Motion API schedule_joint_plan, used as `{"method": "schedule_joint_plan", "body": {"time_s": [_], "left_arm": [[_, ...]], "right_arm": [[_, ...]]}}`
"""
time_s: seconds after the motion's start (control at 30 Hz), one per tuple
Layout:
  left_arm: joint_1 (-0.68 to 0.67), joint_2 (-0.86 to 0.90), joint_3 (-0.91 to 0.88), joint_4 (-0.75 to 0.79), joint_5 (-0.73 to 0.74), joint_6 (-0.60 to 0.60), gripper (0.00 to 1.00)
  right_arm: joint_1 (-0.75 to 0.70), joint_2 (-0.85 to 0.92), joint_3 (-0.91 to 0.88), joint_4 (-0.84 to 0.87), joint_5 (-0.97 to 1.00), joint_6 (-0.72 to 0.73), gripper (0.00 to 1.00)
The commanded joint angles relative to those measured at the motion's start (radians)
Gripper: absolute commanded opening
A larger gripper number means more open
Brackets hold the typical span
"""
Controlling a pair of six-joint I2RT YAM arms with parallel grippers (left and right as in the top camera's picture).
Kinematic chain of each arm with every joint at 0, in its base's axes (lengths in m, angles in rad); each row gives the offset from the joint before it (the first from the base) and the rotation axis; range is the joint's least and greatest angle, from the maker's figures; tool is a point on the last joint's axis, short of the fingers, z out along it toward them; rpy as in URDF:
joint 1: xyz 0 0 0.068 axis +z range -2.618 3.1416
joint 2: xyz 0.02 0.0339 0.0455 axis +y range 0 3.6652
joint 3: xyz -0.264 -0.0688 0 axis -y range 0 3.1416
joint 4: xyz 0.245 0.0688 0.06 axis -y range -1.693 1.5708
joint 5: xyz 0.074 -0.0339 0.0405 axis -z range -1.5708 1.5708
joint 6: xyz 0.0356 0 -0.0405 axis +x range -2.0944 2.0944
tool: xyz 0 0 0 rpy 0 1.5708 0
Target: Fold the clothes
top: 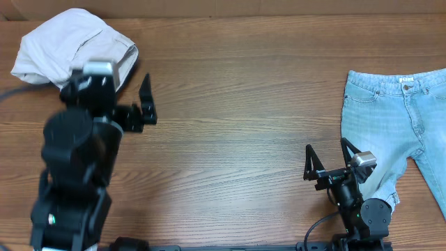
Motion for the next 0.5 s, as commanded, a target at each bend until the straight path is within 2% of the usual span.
{"method": "schedule_joint_plan", "body": {"time_s": [0.0, 0.33, 0.47], "left_arm": [[0.007, -0.129, -0.13, 0.072, -0.093, -0.01, 1.0], [0.006, -0.488, -0.612, 0.413, -0.099, -0.014, 1.0], [0.007, -0.597, -0.765, 0.484, -0.098, -0.023, 1.0]], "right_arm": [[-0.003, -0.01, -0.01, 0.005, -0.001, -0.004, 1.0], [-0.003, -0.01, -0.01, 0.005, -0.001, -0.004, 1.0], [-0.003, -0.01, -0.01, 0.005, -0.001, -0.004, 1.0]]}}
